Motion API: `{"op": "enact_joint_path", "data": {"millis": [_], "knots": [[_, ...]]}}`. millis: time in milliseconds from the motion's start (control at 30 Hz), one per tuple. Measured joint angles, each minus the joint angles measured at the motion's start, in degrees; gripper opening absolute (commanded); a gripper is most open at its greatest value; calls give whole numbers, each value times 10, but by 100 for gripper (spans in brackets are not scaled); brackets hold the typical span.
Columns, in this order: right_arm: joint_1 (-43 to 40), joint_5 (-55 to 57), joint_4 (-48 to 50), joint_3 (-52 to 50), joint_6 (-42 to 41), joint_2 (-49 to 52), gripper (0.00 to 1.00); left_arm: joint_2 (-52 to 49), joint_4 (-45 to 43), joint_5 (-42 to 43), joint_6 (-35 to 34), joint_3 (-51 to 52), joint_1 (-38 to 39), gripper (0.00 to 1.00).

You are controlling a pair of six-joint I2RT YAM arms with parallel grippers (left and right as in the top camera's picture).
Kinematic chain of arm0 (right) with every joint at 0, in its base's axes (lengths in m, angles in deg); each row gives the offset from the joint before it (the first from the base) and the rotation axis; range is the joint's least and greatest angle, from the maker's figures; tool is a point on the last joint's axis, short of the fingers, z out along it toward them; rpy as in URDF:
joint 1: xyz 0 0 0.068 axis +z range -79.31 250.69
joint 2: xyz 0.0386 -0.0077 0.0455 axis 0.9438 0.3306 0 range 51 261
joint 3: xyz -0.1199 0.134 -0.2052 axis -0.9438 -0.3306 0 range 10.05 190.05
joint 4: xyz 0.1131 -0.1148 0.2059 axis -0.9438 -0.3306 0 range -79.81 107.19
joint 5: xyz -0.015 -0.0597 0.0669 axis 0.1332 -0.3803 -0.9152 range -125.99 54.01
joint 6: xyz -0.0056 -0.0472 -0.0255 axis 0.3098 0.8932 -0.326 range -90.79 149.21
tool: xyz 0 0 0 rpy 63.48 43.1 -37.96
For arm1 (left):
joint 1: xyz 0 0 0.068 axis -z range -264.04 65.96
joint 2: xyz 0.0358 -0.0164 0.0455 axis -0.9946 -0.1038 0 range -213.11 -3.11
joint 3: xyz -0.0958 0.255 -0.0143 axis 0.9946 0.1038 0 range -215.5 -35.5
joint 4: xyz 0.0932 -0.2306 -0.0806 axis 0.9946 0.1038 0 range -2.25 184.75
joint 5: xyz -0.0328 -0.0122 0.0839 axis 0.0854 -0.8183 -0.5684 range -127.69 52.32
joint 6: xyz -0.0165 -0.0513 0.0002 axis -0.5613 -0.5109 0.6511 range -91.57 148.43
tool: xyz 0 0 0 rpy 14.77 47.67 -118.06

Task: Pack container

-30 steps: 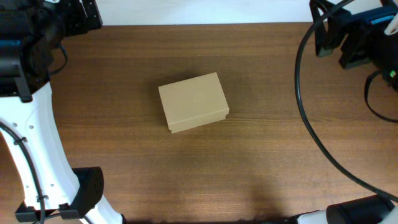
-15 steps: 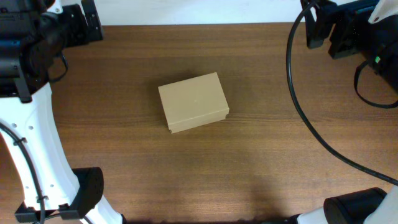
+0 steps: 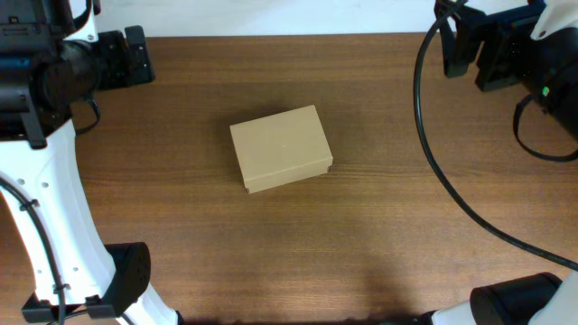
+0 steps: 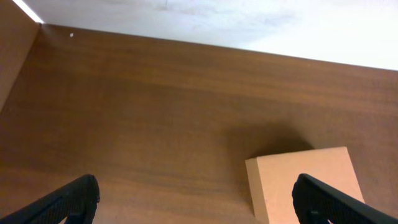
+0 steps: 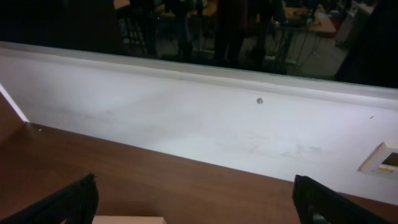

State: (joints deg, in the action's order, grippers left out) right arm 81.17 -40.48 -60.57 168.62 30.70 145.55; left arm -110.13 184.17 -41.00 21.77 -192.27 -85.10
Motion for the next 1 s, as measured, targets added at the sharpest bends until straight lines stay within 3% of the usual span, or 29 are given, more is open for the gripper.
{"op": "enact_joint_path", "data": {"millis": [267, 600, 767, 1000], "knots": [[0, 2, 47, -137, 0, -119, 99, 0, 0, 0, 0, 0, 0, 100], [-29, 2, 306, -615, 0, -443, 99, 0, 1, -2, 0, 0, 0, 100], [-50, 2, 348, -853, 0, -579, 99, 0, 1, -2, 0, 0, 0, 100], [-56, 2, 367, -1082, 0, -725, 99, 0, 2, -2, 0, 0, 0, 100]]}}
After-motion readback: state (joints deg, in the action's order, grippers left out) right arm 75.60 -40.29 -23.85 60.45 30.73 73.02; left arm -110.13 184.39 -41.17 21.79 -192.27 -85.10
